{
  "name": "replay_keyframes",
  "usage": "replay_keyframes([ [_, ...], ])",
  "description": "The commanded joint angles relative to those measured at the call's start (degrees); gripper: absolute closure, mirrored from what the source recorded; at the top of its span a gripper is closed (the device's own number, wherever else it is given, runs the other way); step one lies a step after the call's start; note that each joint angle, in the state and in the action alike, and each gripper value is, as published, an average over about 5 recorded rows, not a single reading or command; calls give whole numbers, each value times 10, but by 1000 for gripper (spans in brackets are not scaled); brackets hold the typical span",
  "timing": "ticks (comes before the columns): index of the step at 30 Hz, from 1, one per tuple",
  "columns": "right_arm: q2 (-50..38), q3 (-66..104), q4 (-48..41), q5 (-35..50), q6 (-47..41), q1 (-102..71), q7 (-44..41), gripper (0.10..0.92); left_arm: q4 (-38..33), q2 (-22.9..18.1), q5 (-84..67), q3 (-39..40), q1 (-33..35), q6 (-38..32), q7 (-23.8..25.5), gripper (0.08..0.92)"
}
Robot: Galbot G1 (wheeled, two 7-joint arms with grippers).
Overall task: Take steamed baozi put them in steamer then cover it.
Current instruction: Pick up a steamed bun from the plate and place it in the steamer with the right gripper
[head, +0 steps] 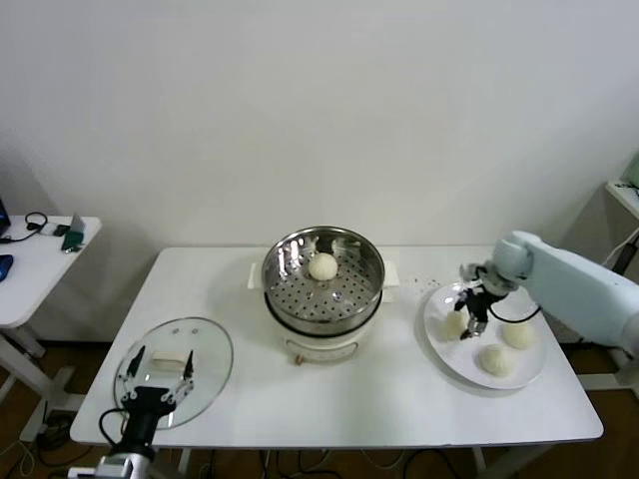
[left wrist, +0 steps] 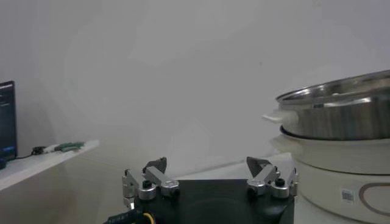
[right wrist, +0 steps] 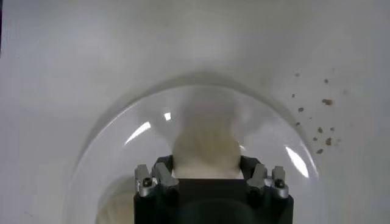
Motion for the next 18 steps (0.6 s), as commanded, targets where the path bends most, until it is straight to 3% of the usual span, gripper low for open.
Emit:
replay_keyframes([
  [1,6,-142,13,165,-13,191,1,321,-6,0,0,5,3,1,1,177],
  [10,83,-235,44,324,-44,327,23,321,-20,-3,0,16,3,-4,1,177],
  [18,217,-288,48,429,-67,359,50,321,-41,1,1,26,9,-5,2,177],
])
